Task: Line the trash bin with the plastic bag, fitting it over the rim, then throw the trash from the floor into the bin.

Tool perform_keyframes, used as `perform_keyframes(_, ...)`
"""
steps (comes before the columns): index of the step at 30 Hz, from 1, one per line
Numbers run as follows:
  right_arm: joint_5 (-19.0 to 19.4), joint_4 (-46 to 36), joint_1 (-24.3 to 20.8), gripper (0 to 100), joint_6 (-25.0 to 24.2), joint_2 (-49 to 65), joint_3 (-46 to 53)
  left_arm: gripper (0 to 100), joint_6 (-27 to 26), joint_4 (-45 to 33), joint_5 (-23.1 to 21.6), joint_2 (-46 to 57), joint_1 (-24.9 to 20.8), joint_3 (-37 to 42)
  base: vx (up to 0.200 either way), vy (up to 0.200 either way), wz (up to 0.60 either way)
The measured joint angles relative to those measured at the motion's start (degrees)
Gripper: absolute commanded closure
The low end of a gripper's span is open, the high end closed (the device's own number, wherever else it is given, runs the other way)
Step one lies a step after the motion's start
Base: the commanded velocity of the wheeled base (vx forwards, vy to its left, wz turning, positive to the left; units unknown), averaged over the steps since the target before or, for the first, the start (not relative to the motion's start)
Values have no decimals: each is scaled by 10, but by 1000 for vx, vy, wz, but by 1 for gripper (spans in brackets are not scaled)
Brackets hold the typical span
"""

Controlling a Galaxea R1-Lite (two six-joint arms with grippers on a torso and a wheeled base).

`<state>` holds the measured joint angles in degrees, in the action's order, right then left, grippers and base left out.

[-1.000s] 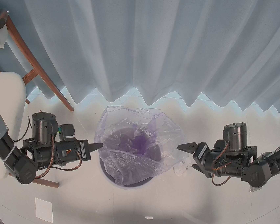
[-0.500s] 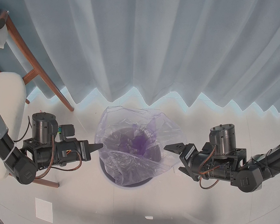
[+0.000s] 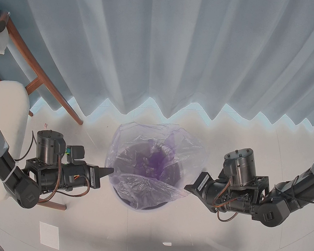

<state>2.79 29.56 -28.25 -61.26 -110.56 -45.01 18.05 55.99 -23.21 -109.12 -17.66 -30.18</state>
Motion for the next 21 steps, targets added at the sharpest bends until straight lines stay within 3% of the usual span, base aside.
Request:
perform_keyframes(12, -7, 165, -53, 100, 111, -25, 125, 100, -127, -19, 0, -6, 26, 60, 0, 0, 0)
perform_keyframes(21, -25, 291, -74, 100, 165, -104, 177, 100, -208, -5, 1, -55, 61, 81, 0, 0, 0)
